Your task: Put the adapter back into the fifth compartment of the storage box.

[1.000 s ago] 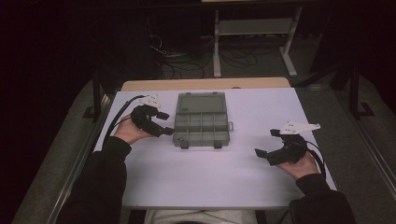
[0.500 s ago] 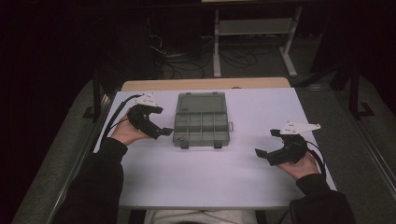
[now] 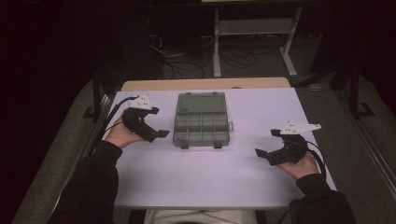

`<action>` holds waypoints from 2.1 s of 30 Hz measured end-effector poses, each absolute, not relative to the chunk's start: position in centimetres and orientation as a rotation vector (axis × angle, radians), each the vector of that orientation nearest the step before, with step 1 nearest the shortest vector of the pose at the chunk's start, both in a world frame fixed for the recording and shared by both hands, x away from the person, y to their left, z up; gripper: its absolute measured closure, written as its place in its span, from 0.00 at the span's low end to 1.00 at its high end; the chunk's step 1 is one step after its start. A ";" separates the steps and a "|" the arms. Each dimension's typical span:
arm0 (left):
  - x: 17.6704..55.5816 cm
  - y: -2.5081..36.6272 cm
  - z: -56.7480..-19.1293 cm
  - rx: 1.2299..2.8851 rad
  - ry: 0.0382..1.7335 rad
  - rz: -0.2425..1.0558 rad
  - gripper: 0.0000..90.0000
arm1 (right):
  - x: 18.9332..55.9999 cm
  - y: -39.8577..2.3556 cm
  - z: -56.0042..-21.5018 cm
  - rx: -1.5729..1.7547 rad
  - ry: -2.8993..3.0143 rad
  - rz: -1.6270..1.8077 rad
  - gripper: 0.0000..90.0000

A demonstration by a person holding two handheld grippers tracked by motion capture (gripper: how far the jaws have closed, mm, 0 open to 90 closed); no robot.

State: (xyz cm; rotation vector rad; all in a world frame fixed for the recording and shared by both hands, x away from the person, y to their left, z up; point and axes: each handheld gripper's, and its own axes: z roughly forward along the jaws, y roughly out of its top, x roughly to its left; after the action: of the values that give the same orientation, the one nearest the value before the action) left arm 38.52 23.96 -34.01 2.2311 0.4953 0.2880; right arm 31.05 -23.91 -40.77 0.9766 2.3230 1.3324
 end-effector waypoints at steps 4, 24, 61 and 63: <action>38.4 24.8 -34.2 2.229 0.511 0.291 0.00 | 31.1 -23.9 -40.8 0.977 2.325 1.329 0.00; 36.9 28.5 -36.0 2.150 0.595 0.308 0.00 | 31.1 -23.9 -40.8 0.983 2.323 1.329 0.00; 33.1 35.0 -37.5 1.969 0.698 0.391 0.00 | 31.1 -23.8 -40.8 0.987 2.325 1.321 0.00; 33.0 35.2 -37.7 1.963 0.705 0.396 0.00 | 31.1 -23.8 -40.8 0.988 2.326 1.321 0.00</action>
State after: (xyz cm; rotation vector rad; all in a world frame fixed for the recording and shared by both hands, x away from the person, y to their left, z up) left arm 33.00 35.19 -37.66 1.9635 0.7050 0.3956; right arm 31.08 -23.85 -40.84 0.9881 2.3257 1.3210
